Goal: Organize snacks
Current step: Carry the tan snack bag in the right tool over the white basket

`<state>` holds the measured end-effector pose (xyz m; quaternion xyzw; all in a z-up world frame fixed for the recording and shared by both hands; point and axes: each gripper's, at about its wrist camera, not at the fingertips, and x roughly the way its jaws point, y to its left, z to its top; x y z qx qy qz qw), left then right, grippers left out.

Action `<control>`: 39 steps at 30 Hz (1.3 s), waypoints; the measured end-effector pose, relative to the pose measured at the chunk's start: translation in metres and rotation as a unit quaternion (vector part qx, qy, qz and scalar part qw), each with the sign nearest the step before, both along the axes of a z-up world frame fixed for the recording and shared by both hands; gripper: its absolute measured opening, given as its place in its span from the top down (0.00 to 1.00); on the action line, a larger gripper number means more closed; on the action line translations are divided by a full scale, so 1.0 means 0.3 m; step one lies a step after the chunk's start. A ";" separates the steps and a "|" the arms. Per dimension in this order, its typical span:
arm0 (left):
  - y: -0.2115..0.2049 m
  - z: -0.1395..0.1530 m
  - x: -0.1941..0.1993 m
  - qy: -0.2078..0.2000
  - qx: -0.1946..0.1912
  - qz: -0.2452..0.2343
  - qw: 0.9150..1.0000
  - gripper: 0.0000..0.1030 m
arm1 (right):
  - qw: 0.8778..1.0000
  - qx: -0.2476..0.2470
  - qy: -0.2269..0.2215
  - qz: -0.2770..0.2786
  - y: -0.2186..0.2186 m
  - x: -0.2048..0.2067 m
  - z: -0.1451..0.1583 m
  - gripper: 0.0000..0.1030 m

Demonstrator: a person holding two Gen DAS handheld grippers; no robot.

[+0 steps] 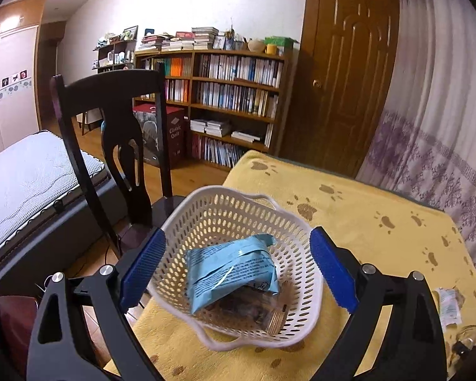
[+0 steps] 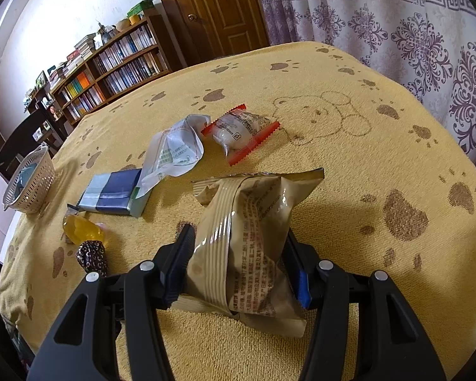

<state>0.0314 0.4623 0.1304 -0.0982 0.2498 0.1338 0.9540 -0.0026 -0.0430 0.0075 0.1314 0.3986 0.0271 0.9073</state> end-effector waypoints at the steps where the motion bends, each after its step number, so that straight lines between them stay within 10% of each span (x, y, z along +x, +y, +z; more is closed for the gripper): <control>1: 0.006 0.007 -0.013 -0.005 -0.002 0.001 1.000 0.09 | 1.000 -0.006 0.000 -0.001 0.003 0.001 0.002 0.48; 19: 0.183 0.105 -0.179 -0.067 -0.033 0.051 0.996 0.06 | 0.997 0.009 -0.055 0.045 0.178 0.036 0.224 0.55; 39: 0.241 0.165 -0.272 -0.107 -0.049 0.068 0.991 0.05 | 0.974 0.029 -0.025 0.224 0.944 0.360 0.439 0.55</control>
